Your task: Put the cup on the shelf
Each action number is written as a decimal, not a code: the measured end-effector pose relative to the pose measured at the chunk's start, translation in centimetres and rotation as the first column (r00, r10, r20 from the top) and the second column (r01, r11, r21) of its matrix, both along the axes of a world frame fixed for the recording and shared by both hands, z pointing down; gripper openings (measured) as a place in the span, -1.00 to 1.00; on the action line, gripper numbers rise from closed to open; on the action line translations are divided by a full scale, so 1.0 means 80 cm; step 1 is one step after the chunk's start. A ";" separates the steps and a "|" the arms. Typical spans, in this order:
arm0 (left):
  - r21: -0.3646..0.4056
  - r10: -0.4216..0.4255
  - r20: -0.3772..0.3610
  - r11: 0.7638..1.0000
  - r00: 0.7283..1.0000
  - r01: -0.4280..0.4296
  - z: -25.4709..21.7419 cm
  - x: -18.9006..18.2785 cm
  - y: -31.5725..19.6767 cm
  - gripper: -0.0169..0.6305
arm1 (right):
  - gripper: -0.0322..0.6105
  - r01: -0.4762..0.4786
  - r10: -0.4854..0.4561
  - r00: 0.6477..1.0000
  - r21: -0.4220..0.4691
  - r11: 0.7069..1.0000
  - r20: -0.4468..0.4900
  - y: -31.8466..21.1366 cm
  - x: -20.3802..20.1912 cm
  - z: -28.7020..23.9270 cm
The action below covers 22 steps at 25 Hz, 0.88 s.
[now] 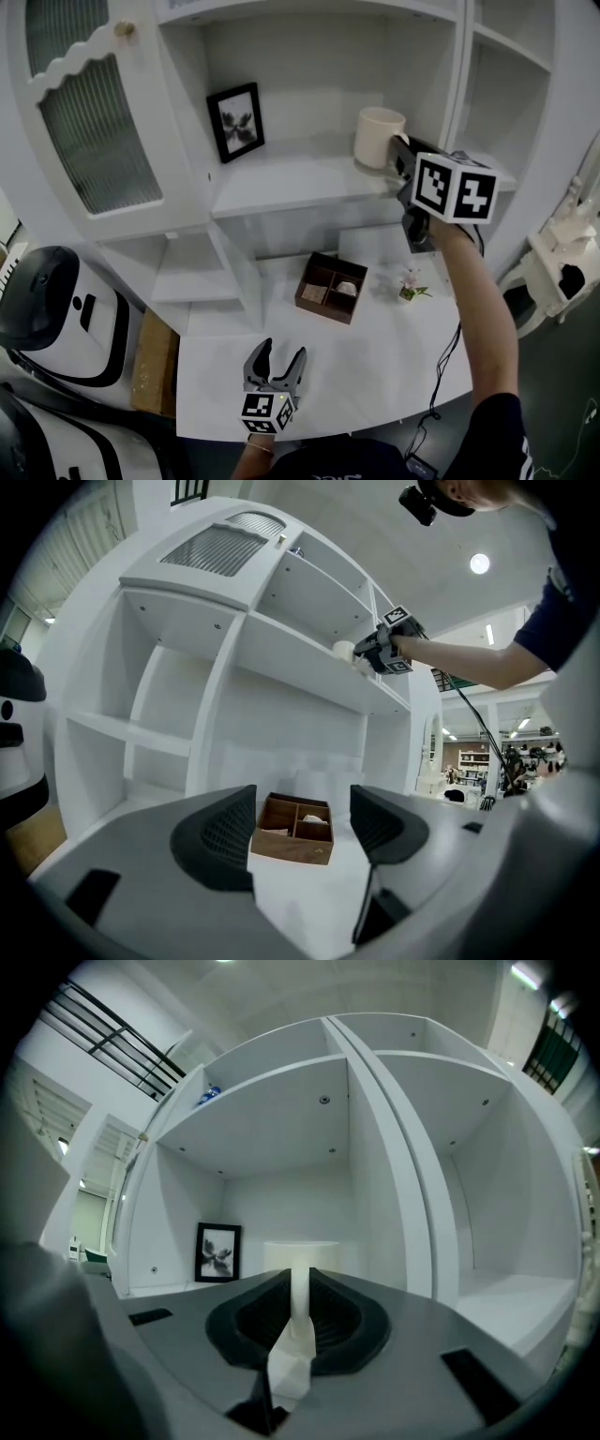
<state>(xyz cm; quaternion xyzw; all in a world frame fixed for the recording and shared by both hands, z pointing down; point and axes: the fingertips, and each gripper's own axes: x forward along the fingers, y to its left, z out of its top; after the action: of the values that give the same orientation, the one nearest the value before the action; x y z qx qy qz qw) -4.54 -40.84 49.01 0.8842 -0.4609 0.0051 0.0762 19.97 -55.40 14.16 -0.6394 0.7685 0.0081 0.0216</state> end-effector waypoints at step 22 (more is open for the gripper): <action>-0.081 -0.144 -0.066 0.987 0.987 0.139 0.029 -0.041 -0.020 0.02 | -0.72 -0.042 0.038 0.998 -0.106 0.993 -0.044 -0.046 0.004 0.022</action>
<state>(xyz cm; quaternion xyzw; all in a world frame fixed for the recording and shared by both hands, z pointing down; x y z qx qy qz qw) -7.85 -42.41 51.35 0.8453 -0.5189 -0.0143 0.1263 20.27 -59.12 15.90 -0.6545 0.7552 -0.0192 -0.0288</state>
